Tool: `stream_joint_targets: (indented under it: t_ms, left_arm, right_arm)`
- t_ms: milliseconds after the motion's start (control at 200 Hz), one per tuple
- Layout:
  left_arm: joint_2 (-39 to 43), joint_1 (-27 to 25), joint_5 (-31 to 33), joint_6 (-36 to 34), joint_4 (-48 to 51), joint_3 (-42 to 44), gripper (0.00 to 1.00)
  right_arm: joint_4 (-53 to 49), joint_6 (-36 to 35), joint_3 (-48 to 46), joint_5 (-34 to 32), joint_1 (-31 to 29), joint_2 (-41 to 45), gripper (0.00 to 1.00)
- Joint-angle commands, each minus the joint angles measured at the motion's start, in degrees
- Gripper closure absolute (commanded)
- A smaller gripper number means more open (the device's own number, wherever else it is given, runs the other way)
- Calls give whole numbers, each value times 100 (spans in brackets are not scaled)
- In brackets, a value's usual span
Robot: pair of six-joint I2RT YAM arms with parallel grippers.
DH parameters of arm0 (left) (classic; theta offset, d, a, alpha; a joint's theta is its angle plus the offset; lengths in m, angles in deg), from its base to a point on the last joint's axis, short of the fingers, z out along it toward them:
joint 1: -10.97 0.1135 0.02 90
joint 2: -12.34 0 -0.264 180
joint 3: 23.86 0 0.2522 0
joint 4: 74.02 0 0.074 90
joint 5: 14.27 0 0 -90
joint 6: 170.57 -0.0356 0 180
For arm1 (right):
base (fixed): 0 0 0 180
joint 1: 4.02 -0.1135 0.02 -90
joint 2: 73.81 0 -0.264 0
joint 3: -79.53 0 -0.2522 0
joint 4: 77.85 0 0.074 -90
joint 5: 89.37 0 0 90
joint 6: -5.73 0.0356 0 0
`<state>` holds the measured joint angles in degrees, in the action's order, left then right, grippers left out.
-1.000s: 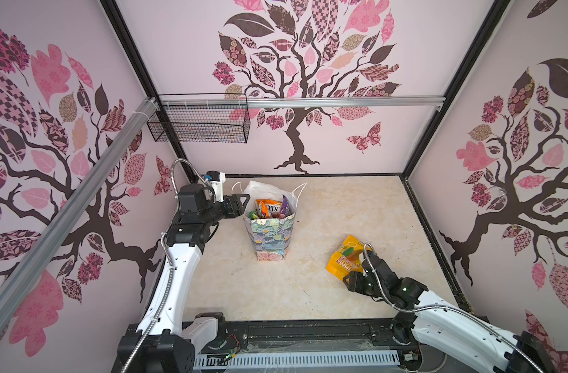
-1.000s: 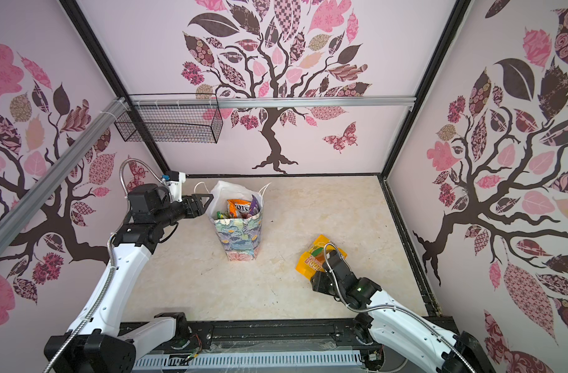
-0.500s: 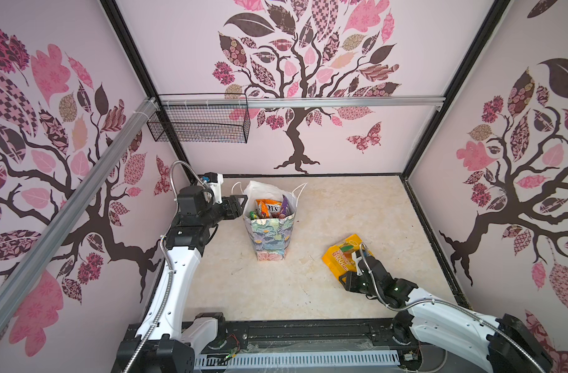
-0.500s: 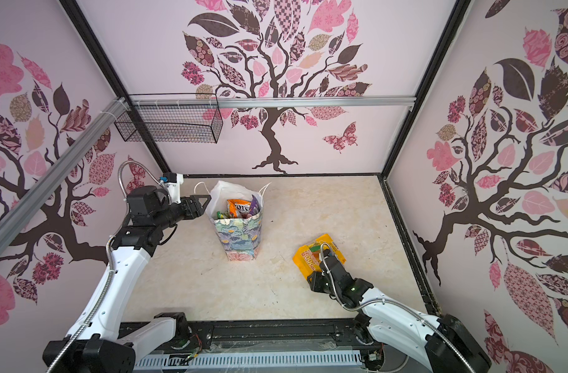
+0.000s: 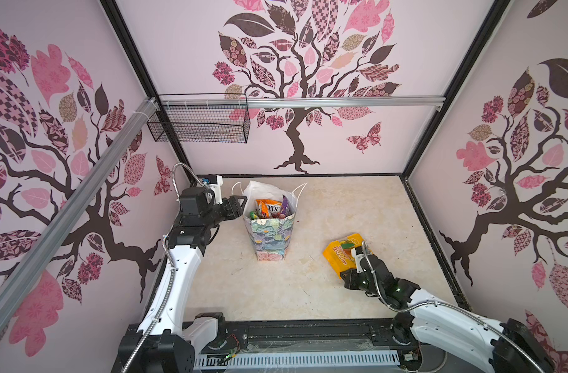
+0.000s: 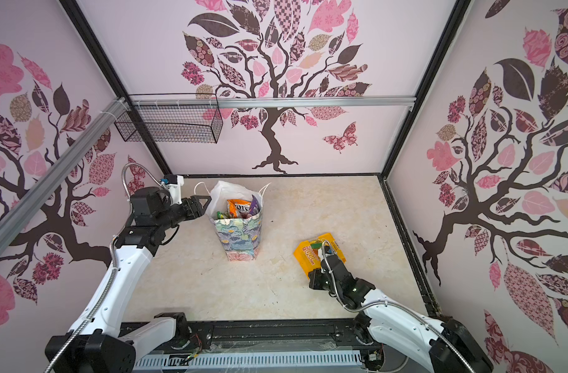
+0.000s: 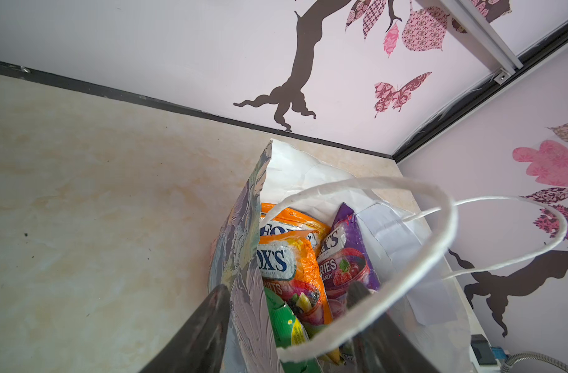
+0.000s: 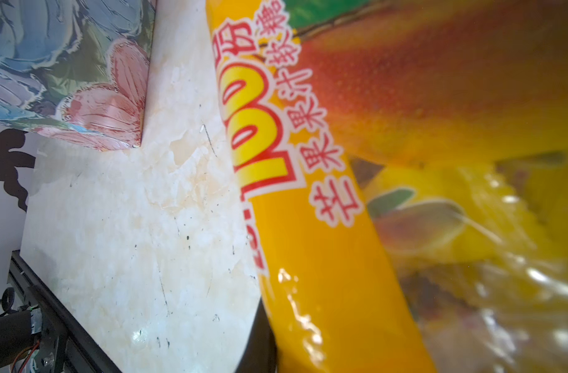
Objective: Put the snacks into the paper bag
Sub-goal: 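Close the right gripper on the edge of the yellow packet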
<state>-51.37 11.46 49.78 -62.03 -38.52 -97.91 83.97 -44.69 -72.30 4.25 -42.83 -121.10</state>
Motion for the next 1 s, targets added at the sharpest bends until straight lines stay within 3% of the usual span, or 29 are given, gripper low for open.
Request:
stream_joint_targets:
  t_ms: [0, 325, 990]
  left_arm:
    - [75, 38, -47, 33, -182, 147, 39]
    - [197, 36, 134, -5, -37, 88, 38]
    - [294, 73, 73, 80, 83, 57, 39]
  right_arm:
    - [-276, -236, 381, -167, 39, 174, 100]
    - [-444, -252, 597, -131, 34, 78, 100]
    - [-1713, -940, 2394, -365, 33, 115, 100]
